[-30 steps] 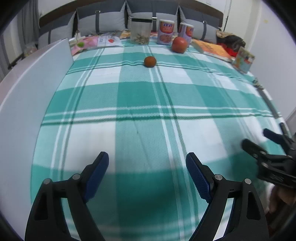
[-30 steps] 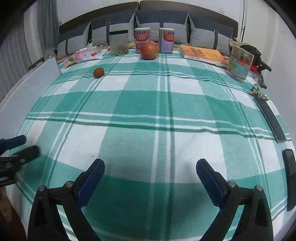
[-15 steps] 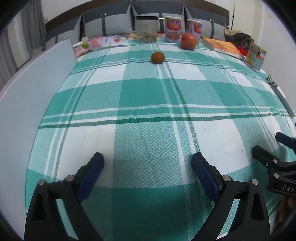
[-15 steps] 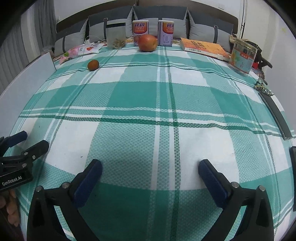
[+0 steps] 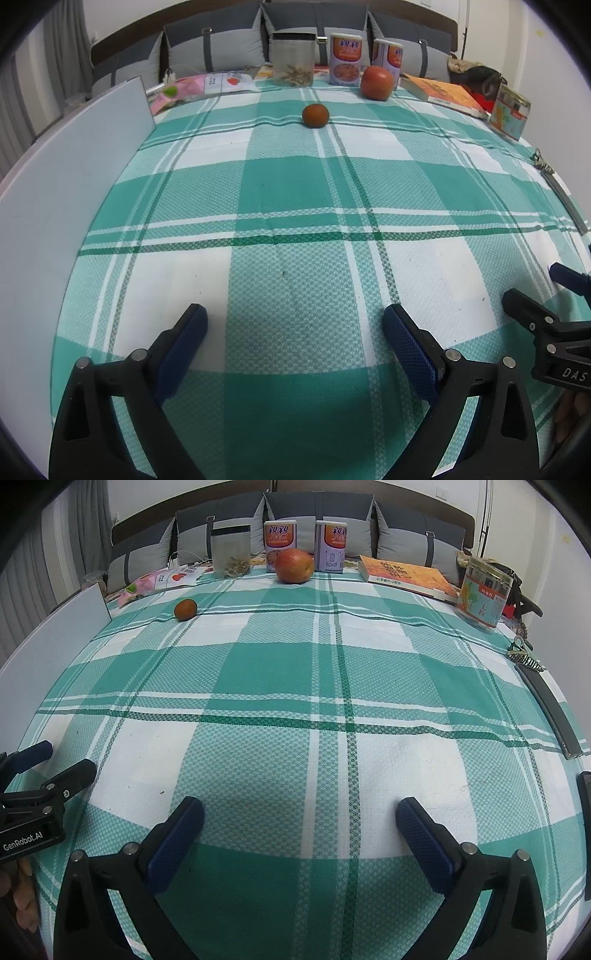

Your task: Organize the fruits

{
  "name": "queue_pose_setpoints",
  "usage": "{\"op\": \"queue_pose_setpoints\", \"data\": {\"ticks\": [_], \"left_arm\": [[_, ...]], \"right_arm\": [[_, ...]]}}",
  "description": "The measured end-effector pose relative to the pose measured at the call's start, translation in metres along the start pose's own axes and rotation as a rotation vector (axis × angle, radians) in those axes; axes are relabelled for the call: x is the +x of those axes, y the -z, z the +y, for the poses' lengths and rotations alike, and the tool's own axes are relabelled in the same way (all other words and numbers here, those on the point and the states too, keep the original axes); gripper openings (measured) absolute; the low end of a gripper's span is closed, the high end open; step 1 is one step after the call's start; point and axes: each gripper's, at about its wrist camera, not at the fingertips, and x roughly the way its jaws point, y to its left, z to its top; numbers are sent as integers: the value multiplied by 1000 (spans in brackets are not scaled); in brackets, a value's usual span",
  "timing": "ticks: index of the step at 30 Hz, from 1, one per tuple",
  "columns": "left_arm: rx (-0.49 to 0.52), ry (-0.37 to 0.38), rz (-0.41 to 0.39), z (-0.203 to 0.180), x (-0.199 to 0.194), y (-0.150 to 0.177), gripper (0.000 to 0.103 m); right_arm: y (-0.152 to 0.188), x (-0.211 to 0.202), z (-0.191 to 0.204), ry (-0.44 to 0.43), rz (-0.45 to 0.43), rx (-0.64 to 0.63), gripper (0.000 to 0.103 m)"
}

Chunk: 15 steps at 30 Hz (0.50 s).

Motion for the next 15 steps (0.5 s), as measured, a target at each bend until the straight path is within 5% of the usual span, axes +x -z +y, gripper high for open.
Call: {"op": "queue_pose_setpoints", "data": {"ticks": [8,12,15], "left_arm": [[9,72,31,9,0,-8,96],[-86,163,27,24,24,-67,96],[-84,158,-4,19,53,-120,95]], "right_arm": [[1,-1,-1,0,-3,2,103],[1,-1,-1,-2,-5,3,103],[2,-1,-1,-2,-5,3,103]]}}
